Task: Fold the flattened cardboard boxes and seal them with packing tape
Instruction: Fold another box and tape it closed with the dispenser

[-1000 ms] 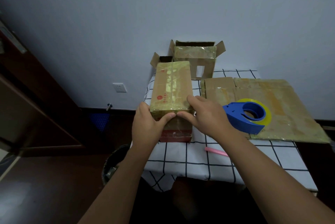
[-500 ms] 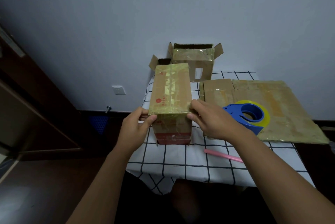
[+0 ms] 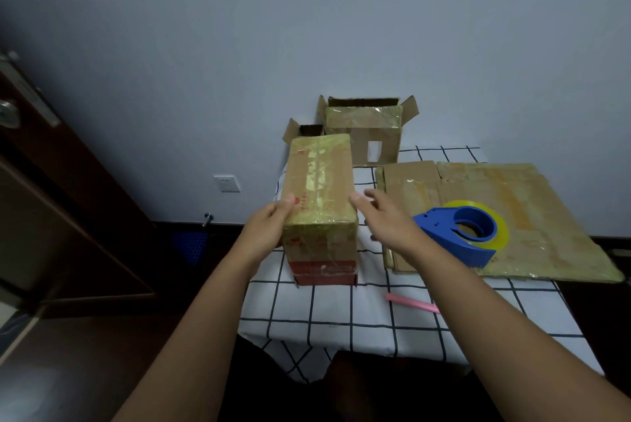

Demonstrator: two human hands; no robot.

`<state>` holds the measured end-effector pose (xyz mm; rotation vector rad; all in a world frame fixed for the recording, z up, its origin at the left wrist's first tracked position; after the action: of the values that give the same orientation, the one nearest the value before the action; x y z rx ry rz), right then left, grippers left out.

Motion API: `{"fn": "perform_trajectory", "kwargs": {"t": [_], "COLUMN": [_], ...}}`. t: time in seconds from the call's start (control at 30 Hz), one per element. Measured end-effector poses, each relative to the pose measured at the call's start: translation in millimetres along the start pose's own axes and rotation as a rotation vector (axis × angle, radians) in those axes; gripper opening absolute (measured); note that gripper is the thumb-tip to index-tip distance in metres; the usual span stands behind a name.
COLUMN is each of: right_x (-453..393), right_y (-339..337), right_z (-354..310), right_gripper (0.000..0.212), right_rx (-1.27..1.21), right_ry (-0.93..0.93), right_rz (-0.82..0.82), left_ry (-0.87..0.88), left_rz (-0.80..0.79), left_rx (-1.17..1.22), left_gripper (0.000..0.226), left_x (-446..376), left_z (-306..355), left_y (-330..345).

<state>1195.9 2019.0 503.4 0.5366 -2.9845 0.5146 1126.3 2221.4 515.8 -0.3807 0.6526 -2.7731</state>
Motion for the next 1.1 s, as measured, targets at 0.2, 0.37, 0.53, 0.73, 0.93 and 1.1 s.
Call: {"fn": "perform_trajectory", "kwargs": {"t": [0.2,0.37,0.53,0.73,0.93,1.1], "right_x": [16,9,-9,-13,-6,28], "right_y": [5,-20,-22,-7,-12,-12], "right_z": [-5,-8,0,20,33,16], "right_gripper": [0.046,0.043,0.086,0.052,0.049,0.033], "right_rx": [-0.222,-0.320,-0.348,-0.236,-0.215,-0.360], "right_ry": [-0.036,-0.103,-0.114,-0.079,-0.025,-0.150], "right_rz": [-0.038,0.155,0.010,0.100,0.076,-0.019], "left_ry": [-0.019,0.144,0.115,-0.160,-0.146,0.062], "left_rz": [0.050,-0.037,-0.097,0.473,0.321,0.496], "left_rx": [0.019,0.124,0.184,-0.165,0.217,0.310], "left_gripper": [0.027,0.019,0.024,0.070,0.038,0.047], "left_x": [-4,4,1,-1,31,13], "left_z": [10,3,-16,-45,-27,-6], "left_y": [-18,-65,-79,-52,-15,-51]}}
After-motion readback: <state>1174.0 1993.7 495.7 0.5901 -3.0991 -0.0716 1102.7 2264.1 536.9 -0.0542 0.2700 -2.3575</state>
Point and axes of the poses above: each hand's wrist, its own x-axis away from the middle knuckle, its own y-axis out of the palm, z = x × y, the point moved 2 cm from there along -x, towards the middle knuckle, and after that the axes turned 9 degrees about -x, right-handed, at the moved point
